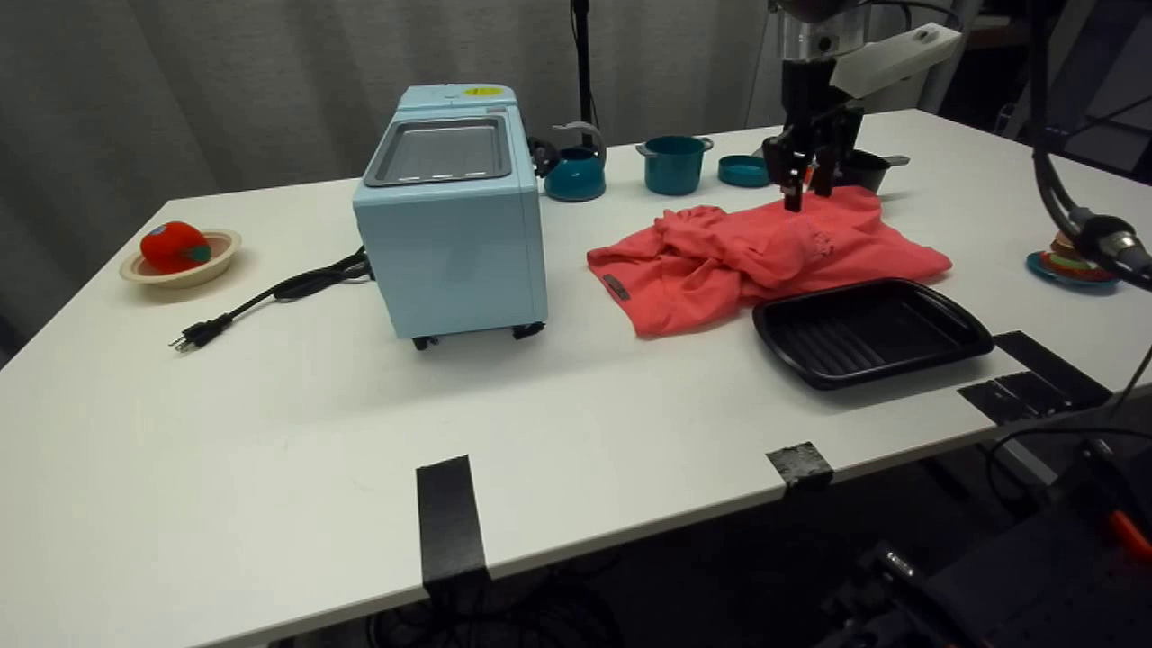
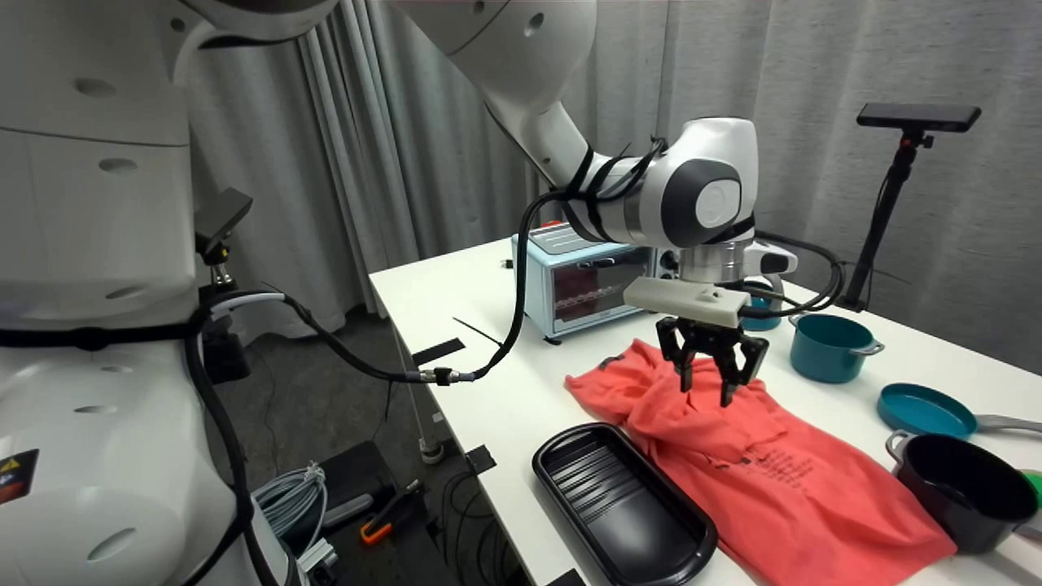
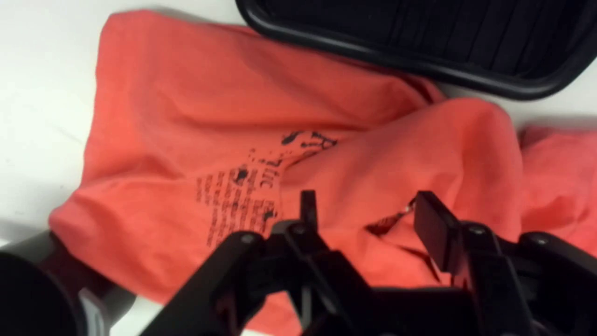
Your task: Fold the orange shirt
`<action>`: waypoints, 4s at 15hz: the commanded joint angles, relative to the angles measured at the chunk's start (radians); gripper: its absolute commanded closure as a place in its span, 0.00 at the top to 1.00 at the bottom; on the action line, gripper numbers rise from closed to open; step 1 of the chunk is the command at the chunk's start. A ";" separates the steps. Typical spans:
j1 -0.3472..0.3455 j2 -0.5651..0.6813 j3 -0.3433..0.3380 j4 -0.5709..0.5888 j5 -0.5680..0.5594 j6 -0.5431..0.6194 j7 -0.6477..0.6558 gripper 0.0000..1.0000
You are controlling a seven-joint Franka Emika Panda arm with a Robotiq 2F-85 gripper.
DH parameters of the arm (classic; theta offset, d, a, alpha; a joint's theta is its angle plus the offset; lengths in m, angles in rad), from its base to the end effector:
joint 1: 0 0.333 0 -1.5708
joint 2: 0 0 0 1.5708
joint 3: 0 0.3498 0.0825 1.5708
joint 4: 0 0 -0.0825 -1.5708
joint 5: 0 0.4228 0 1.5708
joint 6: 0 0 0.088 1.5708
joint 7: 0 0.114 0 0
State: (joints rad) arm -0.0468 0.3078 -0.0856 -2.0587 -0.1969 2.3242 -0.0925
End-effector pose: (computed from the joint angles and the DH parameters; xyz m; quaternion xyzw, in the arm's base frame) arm 0.6170 -0.0856 0.2806 0.9950 0.0506 -0.0304 0.0803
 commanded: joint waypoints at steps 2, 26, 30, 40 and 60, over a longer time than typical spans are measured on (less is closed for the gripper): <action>-0.046 0.018 -0.003 0.024 0.079 0.217 0.030 0.97; -0.175 0.411 -0.118 0.267 0.182 0.235 0.212 1.00; -0.171 0.470 -0.100 0.313 0.189 0.218 0.220 0.93; -0.167 0.368 -0.056 0.276 0.215 0.217 0.194 0.04; 0.040 -0.118 0.253 -0.057 0.334 0.299 -0.117 0.18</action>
State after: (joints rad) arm -0.0543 0.2189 0.1571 -2.0734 0.1170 2.5990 -0.1835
